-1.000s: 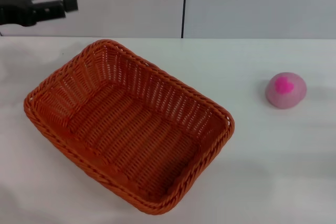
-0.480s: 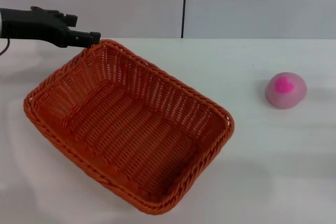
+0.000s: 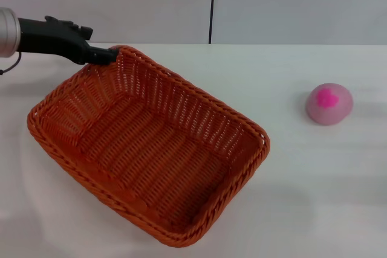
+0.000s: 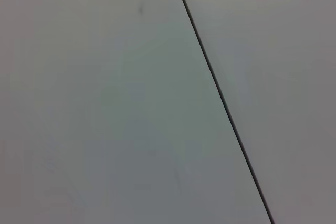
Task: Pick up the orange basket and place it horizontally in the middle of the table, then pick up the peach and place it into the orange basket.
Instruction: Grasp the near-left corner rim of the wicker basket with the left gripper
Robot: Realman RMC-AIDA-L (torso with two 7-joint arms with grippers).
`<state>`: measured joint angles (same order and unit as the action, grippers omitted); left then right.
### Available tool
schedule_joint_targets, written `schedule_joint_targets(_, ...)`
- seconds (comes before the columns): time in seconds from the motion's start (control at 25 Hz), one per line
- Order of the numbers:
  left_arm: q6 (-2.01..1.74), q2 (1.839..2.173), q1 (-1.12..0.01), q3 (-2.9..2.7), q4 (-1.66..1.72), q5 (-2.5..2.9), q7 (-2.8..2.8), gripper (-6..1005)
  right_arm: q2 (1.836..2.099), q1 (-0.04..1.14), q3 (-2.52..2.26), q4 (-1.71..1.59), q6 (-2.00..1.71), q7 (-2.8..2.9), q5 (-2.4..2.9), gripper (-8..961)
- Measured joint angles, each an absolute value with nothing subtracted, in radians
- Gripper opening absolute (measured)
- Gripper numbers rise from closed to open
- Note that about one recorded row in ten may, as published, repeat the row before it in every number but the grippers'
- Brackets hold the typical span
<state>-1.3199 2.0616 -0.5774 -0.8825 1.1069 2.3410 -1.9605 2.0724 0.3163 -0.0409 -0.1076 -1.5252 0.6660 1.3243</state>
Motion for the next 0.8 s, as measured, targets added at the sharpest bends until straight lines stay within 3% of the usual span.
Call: schedule_joint_targets(0.8, -1.289, 2.065, -0.613, -0.977, 1.065, 2.427, -2.005, 775, 2.072, 0.316, -0.036, -0.107, -1.508, 0.666, 1.325, 572)
